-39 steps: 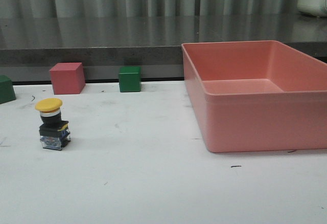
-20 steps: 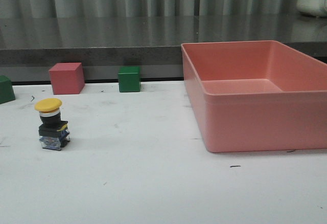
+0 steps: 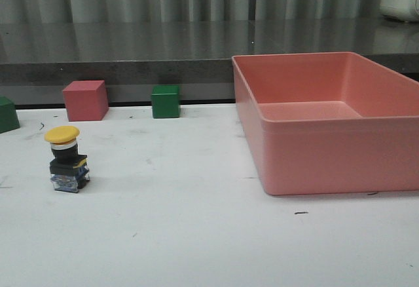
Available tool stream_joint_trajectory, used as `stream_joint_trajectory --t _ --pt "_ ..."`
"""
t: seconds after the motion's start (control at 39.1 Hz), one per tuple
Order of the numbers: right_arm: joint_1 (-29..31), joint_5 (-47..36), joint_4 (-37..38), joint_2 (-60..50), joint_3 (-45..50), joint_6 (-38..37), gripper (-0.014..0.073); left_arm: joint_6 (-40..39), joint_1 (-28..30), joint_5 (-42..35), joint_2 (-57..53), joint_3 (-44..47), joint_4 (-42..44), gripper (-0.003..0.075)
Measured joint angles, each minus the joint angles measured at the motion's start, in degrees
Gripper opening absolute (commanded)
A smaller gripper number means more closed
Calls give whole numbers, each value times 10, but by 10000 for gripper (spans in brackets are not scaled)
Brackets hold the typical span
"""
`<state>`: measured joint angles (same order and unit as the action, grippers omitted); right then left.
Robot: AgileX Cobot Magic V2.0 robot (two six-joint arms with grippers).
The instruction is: Place and stand button with both arms
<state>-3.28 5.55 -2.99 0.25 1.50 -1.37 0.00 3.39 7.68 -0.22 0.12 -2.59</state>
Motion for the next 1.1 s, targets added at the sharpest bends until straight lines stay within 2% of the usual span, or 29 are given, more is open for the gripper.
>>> stream_joint_trajectory --t 0.26,1.1 --pt "0 28 0 -8 0 0 -62 0 0 0 0 0 0 -20" --pt "0 28 -1 -8 0 1 -62 0 0 0 0 0 0 -20"
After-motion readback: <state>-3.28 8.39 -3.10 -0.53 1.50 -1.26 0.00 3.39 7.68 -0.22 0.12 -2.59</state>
